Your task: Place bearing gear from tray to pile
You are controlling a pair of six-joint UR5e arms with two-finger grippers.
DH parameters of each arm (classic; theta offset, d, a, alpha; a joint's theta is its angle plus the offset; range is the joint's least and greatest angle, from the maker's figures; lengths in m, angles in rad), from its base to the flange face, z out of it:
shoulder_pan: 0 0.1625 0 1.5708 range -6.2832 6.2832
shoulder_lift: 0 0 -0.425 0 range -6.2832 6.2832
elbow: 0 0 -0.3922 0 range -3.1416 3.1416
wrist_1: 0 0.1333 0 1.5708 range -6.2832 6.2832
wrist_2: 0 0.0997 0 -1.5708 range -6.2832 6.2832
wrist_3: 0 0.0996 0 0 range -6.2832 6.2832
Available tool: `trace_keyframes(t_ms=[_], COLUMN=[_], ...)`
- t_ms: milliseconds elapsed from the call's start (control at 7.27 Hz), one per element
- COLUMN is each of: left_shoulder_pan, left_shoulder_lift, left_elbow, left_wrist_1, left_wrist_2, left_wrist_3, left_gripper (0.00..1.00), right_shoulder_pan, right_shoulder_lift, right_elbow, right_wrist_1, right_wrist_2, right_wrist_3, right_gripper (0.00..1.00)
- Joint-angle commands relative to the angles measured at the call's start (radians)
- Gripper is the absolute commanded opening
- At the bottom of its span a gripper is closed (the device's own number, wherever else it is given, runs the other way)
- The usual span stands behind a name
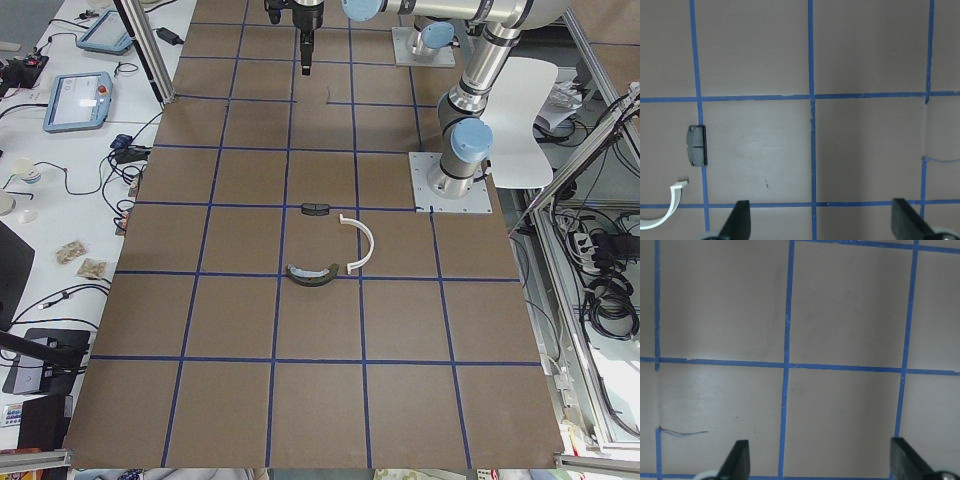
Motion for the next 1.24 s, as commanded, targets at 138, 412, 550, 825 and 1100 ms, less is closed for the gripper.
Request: trace_keyframes(t_ms=[138, 412, 550, 825, 1100], left_shoulder_pan=[0.002, 0.003, 0.003, 0.003, 0.003], left_shoulder_lift=[0.000, -0.006, -0.012, -0.012, -0.011], left_elbow=[0.003, 0.011, 0.012, 0.014, 0.014], left_wrist_1=[-0.027, -0.018, -0.020, -0.021, -0.021], left_wrist_2=[0.003, 0.000, 0.002, 0.002, 0.002], left_wrist_3=[-0.002, 0.003, 0.006, 0.005, 0.005], left_gripper=[1.00, 1.00, 1.00, 1.00, 1.00], right_shoulder_pan=[-0.015, -0.093, -0.200, -0.361, -0.481], right_shoulder_lift=[0.002, 0.011, 0.023, 0.071, 0.141], right_elbow=[-0.003, -0.017, -0.015, -0.012, -0.023], right_wrist_1=[-0.002, -0.002, -0.005, -0.014, -0.049], right_wrist_2=[-0.008, -0.020, -0.010, -0.008, -0.007], right_wrist_3=[-0.039, -0.114, -0.288, -0.529, -0.576], right_gripper=[1.00, 1.00, 1.00, 1.00, 1.00])
